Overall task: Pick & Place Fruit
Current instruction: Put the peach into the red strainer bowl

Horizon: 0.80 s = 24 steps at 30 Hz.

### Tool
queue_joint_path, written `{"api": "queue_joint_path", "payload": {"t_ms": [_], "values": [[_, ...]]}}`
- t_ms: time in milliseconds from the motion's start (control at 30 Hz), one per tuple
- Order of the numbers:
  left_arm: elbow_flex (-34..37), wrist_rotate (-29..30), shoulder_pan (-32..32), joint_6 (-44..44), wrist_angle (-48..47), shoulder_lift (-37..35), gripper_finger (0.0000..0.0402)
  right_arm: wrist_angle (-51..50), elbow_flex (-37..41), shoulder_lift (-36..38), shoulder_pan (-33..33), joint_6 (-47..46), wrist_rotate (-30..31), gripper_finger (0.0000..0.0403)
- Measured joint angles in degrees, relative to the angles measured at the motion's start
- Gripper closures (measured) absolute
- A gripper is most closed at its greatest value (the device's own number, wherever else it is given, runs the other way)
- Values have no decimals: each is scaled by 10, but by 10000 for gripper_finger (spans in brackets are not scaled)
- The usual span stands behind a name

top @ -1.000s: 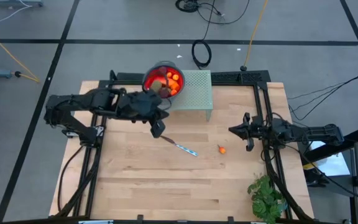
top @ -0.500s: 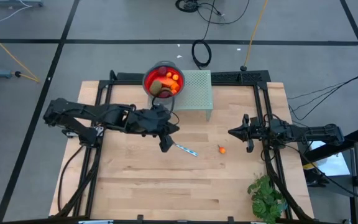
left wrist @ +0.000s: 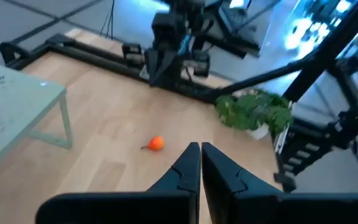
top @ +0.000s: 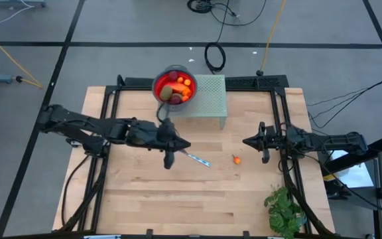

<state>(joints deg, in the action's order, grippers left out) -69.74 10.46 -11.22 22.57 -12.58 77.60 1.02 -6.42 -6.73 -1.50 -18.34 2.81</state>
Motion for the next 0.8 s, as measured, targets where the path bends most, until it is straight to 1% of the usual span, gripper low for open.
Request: {"api": "queue_joint_path", "payload": {"t_ms": [67, 167, 400, 600, 800], "values": [[36, 0, 0, 4, 34, -24, 391, 0, 0, -2, 0, 20, 0, 403], [87, -2, 0, 7, 43, -62, 399, 5, 0, -6, 0, 45, 1, 403], [187, -2, 0, -16, 87, -159, 386, 6, 0, -14, 0, 45, 1, 403], [268, -1, -1, -45, 108, -253, 400, 16, 0, -16, 0, 45, 1, 403], [331, 0, -1, -82, 115, -349, 384, 27, 0, -16, 0, 39, 4, 403]]}}
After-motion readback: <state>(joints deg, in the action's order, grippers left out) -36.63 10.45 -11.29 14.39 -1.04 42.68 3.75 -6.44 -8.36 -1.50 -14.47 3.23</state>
